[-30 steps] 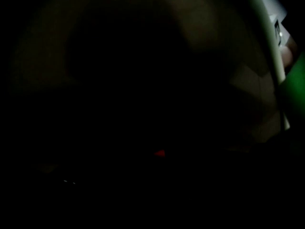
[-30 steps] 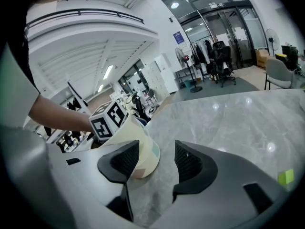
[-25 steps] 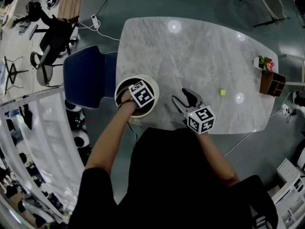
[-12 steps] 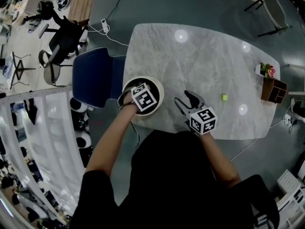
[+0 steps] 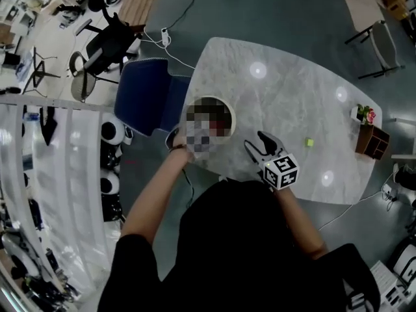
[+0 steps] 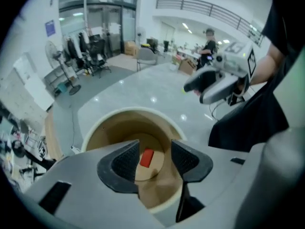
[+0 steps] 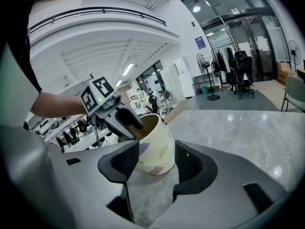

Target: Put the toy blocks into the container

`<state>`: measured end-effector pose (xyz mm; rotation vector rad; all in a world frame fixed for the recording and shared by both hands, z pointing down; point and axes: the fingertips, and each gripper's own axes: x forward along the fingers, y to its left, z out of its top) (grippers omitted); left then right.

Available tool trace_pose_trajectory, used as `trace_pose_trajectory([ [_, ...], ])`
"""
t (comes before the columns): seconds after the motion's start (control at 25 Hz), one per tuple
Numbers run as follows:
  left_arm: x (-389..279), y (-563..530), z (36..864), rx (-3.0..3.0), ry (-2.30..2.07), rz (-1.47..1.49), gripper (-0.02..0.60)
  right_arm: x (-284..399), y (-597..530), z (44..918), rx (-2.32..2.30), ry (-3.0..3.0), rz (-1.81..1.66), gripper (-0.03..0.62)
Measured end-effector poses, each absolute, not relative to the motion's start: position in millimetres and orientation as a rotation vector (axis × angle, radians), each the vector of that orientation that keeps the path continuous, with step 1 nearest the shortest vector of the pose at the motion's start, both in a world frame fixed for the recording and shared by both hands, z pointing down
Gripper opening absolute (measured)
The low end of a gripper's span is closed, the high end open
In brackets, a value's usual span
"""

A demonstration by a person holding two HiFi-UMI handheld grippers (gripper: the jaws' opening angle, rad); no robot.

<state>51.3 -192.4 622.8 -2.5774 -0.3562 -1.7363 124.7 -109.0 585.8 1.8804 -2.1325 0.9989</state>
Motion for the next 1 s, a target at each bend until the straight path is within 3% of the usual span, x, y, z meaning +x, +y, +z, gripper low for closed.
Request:
trace_pose_trajectory([
  [0.4,10,-172,545,-2.949,-0.013,-1.42,0.134,100,-72,554,1.82,-2.15,0.907,0.218],
  [0.72,-17,-123,488,-3.338,0.211,-0.84,0.029,85,-22,526,1.821,-2.149,0.836,0.218],
  [1.0,-24,-55,480,-3.472,0.257,-0.506,0.005,95,44,523,1.889,-2.051,0.845,0.218],
])
